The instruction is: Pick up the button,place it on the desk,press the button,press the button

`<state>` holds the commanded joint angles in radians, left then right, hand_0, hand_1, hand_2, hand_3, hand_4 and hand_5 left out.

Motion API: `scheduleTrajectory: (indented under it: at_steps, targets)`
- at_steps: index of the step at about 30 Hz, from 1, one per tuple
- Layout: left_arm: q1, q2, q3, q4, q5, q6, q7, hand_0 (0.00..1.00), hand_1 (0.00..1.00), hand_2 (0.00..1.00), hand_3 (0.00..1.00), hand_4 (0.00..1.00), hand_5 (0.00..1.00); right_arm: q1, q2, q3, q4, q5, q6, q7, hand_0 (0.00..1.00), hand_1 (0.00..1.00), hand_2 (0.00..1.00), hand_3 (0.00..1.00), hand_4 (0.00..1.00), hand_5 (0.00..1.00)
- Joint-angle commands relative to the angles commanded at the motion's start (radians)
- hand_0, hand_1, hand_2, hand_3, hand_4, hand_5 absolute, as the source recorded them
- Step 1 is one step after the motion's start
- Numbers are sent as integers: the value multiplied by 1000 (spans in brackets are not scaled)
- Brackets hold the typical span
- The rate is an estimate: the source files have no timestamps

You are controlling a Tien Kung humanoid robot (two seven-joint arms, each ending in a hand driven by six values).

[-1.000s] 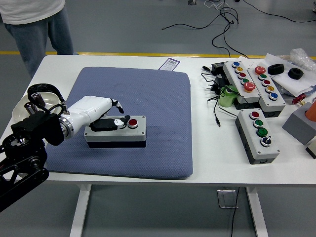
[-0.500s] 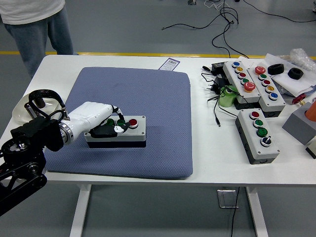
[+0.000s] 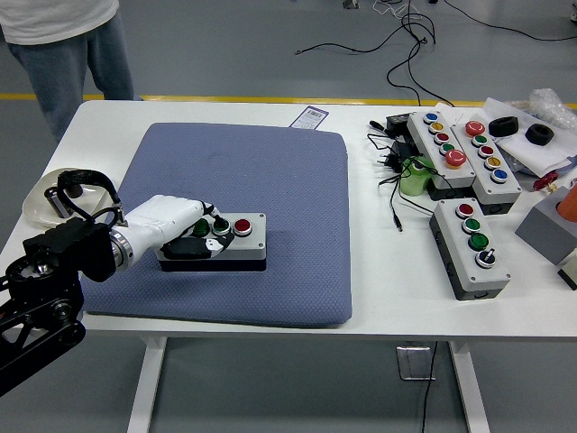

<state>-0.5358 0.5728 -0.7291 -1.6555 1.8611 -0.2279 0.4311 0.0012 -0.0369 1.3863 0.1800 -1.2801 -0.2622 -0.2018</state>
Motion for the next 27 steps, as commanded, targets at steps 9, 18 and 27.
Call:
scheduleTrajectory:
  at_steps: [9, 18, 27]
  targets:
    - [-1, 0, -14, -19, 16, 81, -24, 2, 2, 2, 702, 628, 998, 1, -2, -6, 0, 6, 0, 1, 640, 699, 745, 647, 359, 146]
    - [-29, -8, 17, -42, 8, 149, -48, 2, 2, 2, 705, 627, 998, 4, -2, -6, 0, 7, 0, 2, 641, 699, 745, 647, 358, 146]
    - [-47, -24, 63, -6, -7, 135, -43, 2, 2, 2, 706, 627, 998, 6, -2, -9, 0, 11, -1, 1, 638, 699, 745, 647, 358, 144]
